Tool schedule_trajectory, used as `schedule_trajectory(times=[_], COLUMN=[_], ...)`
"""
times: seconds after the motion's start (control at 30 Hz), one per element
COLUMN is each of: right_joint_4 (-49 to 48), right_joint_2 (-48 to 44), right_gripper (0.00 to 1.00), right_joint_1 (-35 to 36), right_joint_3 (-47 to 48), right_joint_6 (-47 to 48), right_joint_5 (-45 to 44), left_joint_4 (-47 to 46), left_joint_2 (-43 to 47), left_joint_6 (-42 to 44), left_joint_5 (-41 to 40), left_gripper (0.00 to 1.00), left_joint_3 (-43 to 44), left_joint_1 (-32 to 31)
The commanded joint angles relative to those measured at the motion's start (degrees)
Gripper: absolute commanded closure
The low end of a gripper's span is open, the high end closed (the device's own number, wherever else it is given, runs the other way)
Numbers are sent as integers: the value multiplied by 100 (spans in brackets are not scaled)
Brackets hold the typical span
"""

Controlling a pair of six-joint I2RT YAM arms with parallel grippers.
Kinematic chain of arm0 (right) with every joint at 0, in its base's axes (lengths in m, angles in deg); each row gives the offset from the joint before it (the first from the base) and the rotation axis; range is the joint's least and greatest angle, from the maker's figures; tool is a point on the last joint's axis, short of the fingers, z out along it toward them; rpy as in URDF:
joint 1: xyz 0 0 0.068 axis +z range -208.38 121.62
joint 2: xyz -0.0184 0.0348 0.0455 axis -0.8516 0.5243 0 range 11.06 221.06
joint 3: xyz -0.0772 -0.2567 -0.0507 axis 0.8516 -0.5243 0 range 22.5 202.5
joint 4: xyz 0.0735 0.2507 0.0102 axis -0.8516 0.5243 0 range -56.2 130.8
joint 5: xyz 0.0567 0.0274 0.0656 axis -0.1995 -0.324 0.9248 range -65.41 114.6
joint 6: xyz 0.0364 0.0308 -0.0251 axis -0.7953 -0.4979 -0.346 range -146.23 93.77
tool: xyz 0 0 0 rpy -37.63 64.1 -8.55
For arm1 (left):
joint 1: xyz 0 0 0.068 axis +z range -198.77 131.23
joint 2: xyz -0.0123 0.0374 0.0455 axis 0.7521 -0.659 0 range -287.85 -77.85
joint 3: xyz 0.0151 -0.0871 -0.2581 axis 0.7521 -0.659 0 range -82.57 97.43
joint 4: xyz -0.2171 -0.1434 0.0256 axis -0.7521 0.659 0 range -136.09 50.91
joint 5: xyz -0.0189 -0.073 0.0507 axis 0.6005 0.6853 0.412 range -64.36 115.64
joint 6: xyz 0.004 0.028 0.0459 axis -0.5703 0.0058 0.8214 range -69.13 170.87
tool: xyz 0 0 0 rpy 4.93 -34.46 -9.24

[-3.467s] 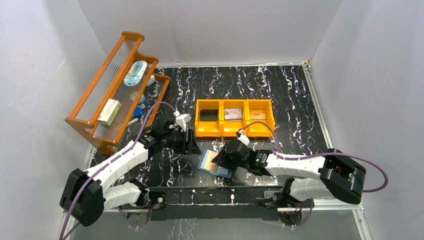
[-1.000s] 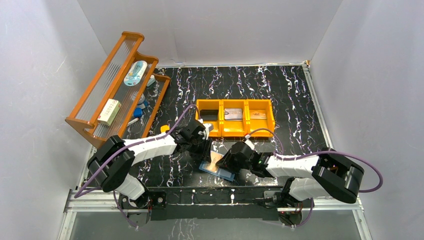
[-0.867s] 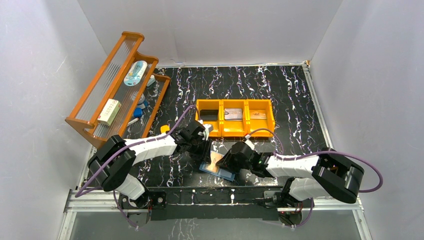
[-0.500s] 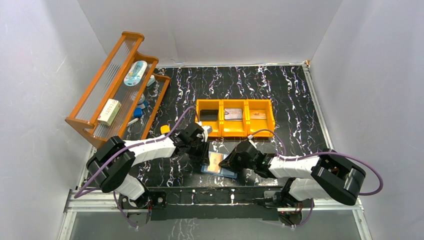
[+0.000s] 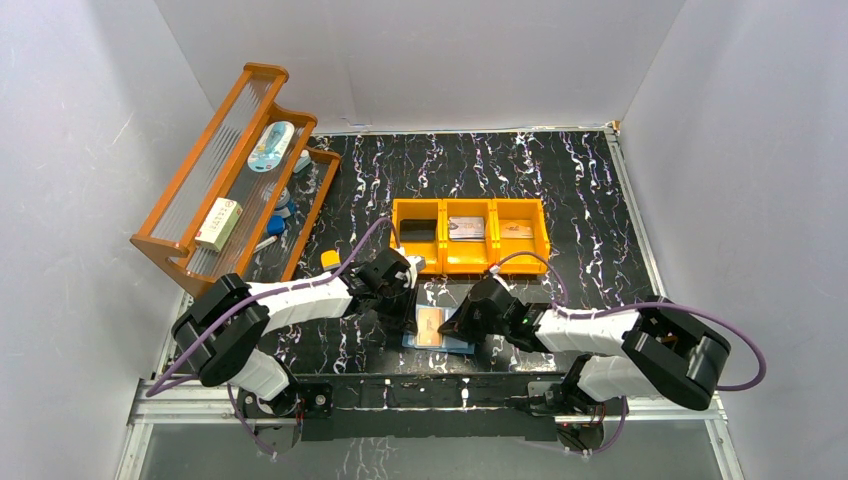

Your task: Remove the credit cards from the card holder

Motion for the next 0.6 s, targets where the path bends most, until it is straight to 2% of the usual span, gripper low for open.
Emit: schedule_trajectory(times=[0.0, 0.07, 0.17, 0.27, 0.37, 0.57], right_joint_4=[311, 414, 477, 429, 327, 227], right_joint_2=[-326, -473, -630, -686, -598, -141], right_gripper=[100, 100, 93, 78, 70, 66], right_joint_1=[13, -26, -66, -82, -96, -112], right_joint_3=[132, 72, -28, -35, 34, 238], right_joint_6=[251, 256, 250, 254, 312, 396], right_joint_5=[-114, -154, -129, -63, 19, 183], left_joint_4=[306, 343, 373, 374, 374, 391], left_joint_2=[-18, -8, -34, -50, -86, -133], left_joint_6=[-7, -27, -23, -15, 17, 59], left_joint_5=[-54, -143, -189, -175, -117, -69], left_gripper=[100, 100, 100, 100, 100, 100], left_joint_3=[-122, -144, -145, -138, -98, -30], left_joint_1=[-152, -157, -157, -151, -153, -151])
